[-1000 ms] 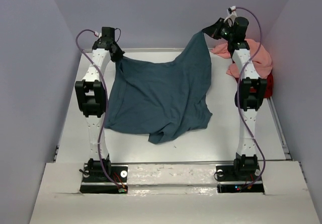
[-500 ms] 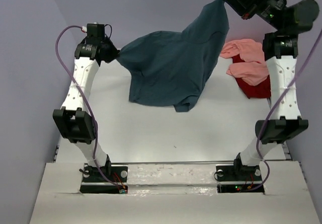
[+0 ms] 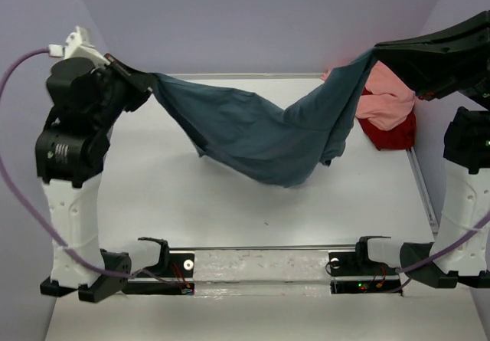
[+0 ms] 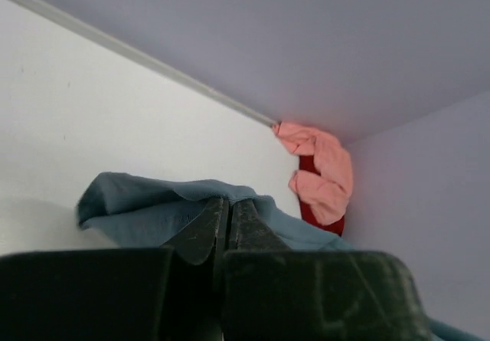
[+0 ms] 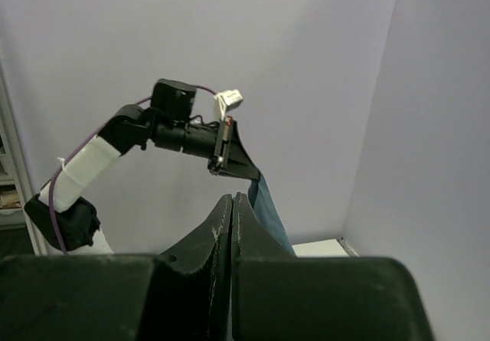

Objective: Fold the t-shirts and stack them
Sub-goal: Flatten out the tshirt

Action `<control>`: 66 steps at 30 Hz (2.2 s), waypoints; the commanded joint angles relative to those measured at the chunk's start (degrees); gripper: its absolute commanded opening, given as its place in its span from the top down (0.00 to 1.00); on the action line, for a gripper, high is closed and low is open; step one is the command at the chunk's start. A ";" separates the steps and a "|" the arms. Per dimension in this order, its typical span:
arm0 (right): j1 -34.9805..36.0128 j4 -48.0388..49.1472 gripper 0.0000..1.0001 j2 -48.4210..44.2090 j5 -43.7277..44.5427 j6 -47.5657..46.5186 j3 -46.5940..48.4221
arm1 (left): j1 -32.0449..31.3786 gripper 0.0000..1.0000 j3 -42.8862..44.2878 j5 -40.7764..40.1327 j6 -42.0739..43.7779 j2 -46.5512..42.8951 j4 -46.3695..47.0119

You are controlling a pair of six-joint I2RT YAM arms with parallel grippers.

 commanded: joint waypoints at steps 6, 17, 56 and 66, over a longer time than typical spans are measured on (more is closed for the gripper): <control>-0.08 -5.11 1.00 2.80 1.36 -0.62 10.84 | 0.40 1.00 2.73 -3.31 -0.59 -4.13 -0.02; -0.08 2.00 1.00 12.98 2.68 -5.00 4.96 | 0.40 1.00 -8.34 -0.06 -0.76 1.40 3.59; -8.17 11.77 1.00 12.58 -0.75 8.53 13.05 | 0.22 1.00 -2.01 -0.15 0.29 6.09 7.98; -8.17 -1.73 1.00 -5.00 -1.98 4.41 7.16 | 0.14 1.00 -4.84 -0.41 0.56 -10.18 5.71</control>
